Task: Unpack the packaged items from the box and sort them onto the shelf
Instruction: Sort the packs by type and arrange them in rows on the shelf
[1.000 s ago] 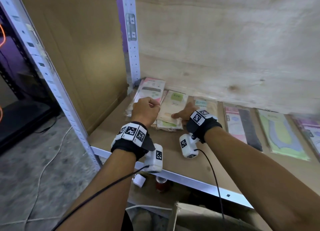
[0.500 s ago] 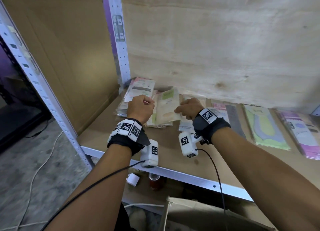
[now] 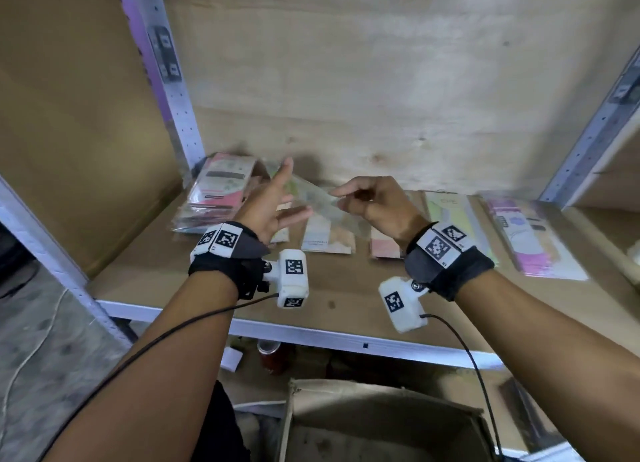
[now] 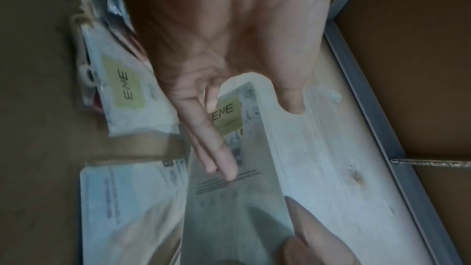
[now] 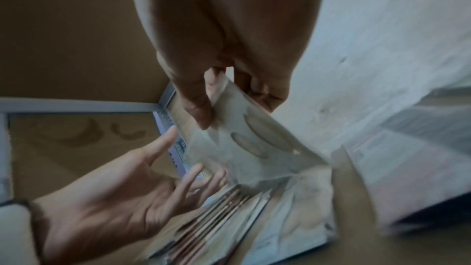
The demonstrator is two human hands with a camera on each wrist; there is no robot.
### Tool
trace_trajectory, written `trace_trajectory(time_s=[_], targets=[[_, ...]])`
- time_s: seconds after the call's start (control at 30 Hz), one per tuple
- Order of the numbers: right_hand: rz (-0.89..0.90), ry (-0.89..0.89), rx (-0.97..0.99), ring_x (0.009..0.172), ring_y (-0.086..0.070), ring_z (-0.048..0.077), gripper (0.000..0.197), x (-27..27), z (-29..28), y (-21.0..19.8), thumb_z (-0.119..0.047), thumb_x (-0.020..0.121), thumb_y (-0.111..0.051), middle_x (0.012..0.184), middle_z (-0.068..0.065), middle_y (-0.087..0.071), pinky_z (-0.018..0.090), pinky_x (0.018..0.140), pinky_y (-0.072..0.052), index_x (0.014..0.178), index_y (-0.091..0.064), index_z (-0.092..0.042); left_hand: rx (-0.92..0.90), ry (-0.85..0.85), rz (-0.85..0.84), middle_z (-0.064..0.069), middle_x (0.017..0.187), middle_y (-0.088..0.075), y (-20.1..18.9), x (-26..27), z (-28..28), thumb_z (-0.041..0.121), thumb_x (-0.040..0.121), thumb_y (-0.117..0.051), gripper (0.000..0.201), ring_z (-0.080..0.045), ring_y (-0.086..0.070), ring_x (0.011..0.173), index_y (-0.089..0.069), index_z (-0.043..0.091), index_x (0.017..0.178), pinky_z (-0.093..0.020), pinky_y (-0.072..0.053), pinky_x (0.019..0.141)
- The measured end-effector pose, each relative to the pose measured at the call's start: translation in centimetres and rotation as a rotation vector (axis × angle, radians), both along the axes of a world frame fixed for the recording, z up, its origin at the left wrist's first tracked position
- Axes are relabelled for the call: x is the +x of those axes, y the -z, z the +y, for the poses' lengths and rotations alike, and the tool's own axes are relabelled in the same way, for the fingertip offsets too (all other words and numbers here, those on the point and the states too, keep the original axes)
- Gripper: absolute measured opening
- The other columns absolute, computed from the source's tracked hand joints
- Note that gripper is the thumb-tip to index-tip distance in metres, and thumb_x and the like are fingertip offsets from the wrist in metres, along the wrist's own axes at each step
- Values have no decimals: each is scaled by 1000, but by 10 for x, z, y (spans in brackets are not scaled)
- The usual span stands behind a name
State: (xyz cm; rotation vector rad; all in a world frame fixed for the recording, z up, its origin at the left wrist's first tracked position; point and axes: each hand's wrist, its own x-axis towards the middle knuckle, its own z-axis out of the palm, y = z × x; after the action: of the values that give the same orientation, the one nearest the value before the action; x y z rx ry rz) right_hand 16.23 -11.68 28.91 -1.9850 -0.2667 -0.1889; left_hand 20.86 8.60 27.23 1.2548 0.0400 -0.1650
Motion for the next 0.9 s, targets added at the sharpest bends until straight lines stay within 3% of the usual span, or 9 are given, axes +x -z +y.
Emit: trace_trajectory(time_s=[0.1, 0.2, 0.27, 0.4, 0.5, 0.63, 0.7, 0.8, 0.9], targets=[[-75, -31, -108, 72, -56, 5, 18, -19, -16, -2, -2, 85, -72, 86, 7, -69, 11, 71, -44, 101, -77, -7, -53, 25, 38, -17, 113, -68, 4, -1, -17, 51, 79, -78, 57, -18, -76, 91, -57, 16, 119, -38, -63, 78], [-104, -56, -190, 80, -60, 22, 14, -34, -30, 0, -4, 83, -75, 92, 10, -69, 13, 72, -43, 96, -79, -7, -40, -47, 55, -17, 111, -74, 8, -3, -37, 21, 96, -65, 16, -15, -76, 82, -65, 6, 103, -27, -63, 66], [-61, -44, -165, 90, -63, 23, 13, -40, -43, 1, -13, 82, -78, 100, 9, -72, 14, 74, -43, 94, -78, -10, -28, -65, 53, -15, 115, -72, 10, -3, -47, 13, 98, -61, 20, -15, -73, 85, -65, 1, 114, -24, -62, 63], [-37, 163, 37, 83, -65, 1, 11, -38, -81, 8, -18, 88, -74, 101, 1, -76, 11, 74, -47, 97, -77, -12, 7, 11, 4, -15, 114, -73, 10, -7, -65, 12, 98, -61, 30, -20, -73, 91, -61, 0, 125, -26, -60, 63], [53, 290, 75, 88, -66, 7, 15, -29, -109, 16, -15, 90, -71, 102, 4, -75, 21, 82, -52, 103, -75, -10, 52, 94, -35, -17, 117, -72, 10, -12, -81, 13, 98, -62, 34, -23, -72, 96, -60, -1, 128, -31, -63, 73], [416, 91, 265, 97, -71, 24, 25, -29, -136, 27, -18, 90, -70, 106, 8, -75, 33, 85, -55, 113, -71, -9, 66, 166, -53, -17, 121, -69, 14, -13, -99, 12, 97, -61, 34, -27, -68, 106, -60, 0, 129, -37, -60, 87], [459, 19, 253, 98, -71, 28, 25, -31, -145, 32, -16, 89, -71, 109, 14, -74, 34, 88, -55, 112, -71, -6, 74, 180, -44, -15, 117, -72, 17, -11, -106, 14, 97, -62, 28, -27, -69, 105, -63, 3, 123, -38, -60, 88], [425, -29, 214, 97, -71, 23, 27, -34, -154, 35, -12, 88, -72, 110, 16, -74, 30, 94, -52, 113, -70, -1, 101, 132, -26, -10, 108, -75, 20, -6, -112, 22, 98, -62, 19, -24, -71, 99, -67, 9, 111, -37, -59, 89], [472, -57, 219, 93, -72, 21, 30, -39, -161, 34, -8, 87, -72, 109, 15, -74, 19, 78, -55, 116, -68, -3, 114, 38, -27, -12, 106, -75, 24, 2, -112, 26, 96, -66, 31, -23, -72, 96, -67, 2, 115, -32, -62, 75]])
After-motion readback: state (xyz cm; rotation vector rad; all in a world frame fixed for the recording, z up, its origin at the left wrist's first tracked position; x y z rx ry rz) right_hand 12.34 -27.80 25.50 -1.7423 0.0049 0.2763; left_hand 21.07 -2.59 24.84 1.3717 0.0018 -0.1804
